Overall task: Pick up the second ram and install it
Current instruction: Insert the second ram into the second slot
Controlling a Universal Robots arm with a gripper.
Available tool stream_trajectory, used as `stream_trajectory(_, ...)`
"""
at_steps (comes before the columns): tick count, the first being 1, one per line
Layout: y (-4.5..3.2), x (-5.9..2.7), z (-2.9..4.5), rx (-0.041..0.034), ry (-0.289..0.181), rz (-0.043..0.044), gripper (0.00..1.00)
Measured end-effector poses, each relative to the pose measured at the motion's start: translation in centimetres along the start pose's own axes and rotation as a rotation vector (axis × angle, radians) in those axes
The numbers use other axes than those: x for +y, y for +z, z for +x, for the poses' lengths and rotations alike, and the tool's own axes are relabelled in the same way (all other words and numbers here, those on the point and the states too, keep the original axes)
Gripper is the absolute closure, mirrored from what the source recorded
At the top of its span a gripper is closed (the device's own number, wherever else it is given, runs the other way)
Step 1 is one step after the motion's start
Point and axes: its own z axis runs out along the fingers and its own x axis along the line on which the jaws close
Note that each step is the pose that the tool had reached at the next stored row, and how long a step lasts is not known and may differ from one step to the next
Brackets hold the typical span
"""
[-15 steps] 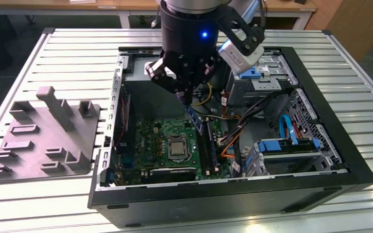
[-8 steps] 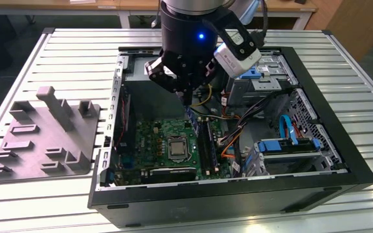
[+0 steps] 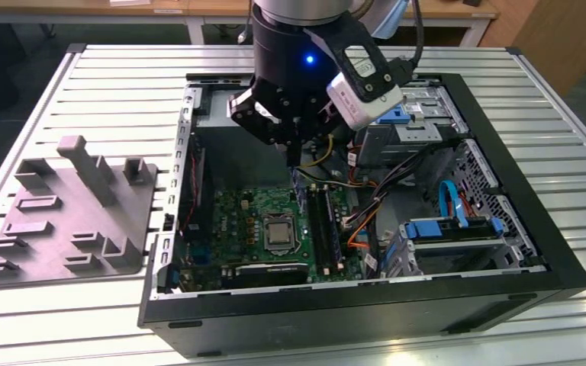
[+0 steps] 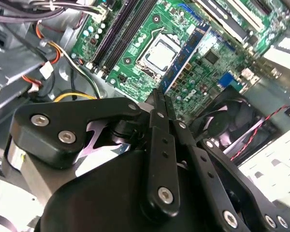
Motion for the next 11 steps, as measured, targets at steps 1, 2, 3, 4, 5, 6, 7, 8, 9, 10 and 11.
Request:
stream_trajectory(1,0.01,0.00,0.00,0.0000,0.013,0.0002,0.89)
stream_trajectory(2,0.02,0.00,0.00,0.0000,0.024,0.0002,0.89)
stream_trajectory(3,0.02,0.00,0.00,0.0000,0.027,0.0002,0.89)
stream_trajectory(4,0.03,0.00,0.00,0.0000,0.027,0.0002,0.89)
stream_trajectory(5,0.03,0.00,0.00,0.0000,0.028,0.0001,0.89)
stream_trajectory(6,0.03,0.00,0.00,0.0000,0.028,0.0001,0.89)
stream_trajectory(7,0.03,0.00,0.00,0.0000,0.028,0.0001,0.89)
stream_trajectory(8,0.04,0.00,0.00,-0.0001,0.028,-0.0008,0.89)
stream_trajectory(9,0.06,0.00,0.01,-0.0005,0.028,-0.0035,0.89)
stream_trajectory(10,0.08,0.00,0.01,-0.0008,0.028,-0.0068,0.89)
stream_trajectory(11,0.11,0.00,0.01,-0.0011,0.028,-0.0106,0.89)
